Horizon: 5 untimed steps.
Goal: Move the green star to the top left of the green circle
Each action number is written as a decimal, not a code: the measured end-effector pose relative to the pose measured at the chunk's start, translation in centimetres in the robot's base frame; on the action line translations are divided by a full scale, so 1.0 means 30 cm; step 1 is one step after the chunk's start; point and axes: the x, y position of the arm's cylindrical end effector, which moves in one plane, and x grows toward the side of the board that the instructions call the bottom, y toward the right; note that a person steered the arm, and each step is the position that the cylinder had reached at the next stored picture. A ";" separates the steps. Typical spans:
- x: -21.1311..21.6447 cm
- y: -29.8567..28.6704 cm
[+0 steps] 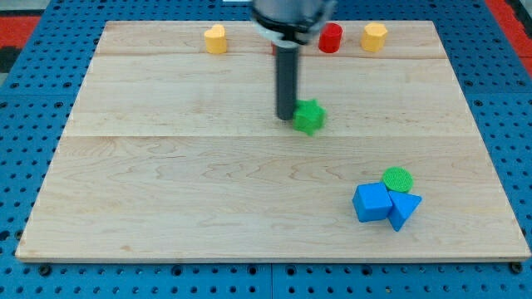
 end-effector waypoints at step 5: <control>0.093 0.211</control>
